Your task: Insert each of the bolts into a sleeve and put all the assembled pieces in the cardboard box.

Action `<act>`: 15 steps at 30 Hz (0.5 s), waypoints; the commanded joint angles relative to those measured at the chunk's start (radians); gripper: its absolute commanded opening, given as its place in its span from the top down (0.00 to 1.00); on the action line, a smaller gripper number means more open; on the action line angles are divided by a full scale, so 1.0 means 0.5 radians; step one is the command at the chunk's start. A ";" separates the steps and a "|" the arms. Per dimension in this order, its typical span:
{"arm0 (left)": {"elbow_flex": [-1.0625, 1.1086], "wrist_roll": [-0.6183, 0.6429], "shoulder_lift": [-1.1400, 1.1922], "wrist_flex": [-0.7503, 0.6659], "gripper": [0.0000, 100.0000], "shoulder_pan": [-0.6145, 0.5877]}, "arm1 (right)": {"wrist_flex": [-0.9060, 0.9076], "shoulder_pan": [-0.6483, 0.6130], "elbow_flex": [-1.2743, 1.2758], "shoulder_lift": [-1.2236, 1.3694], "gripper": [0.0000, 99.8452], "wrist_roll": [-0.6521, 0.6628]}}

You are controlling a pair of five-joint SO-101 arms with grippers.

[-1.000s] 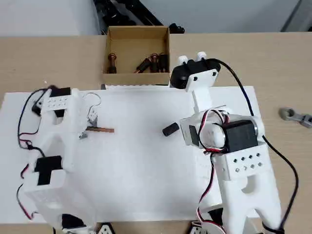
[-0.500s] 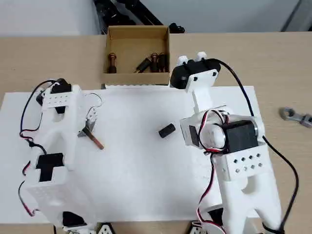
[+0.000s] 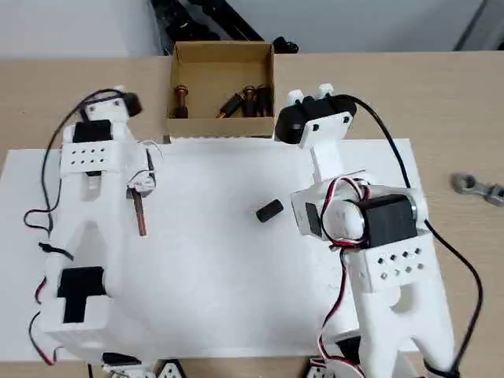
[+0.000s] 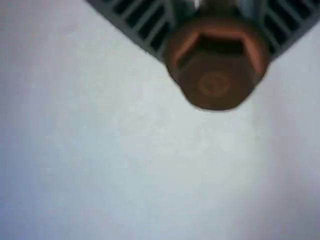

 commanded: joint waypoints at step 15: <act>-0.094 -0.534 0.273 -0.129 0.99 0.012 | 0.002 0.005 -0.080 -0.008 0.83 0.015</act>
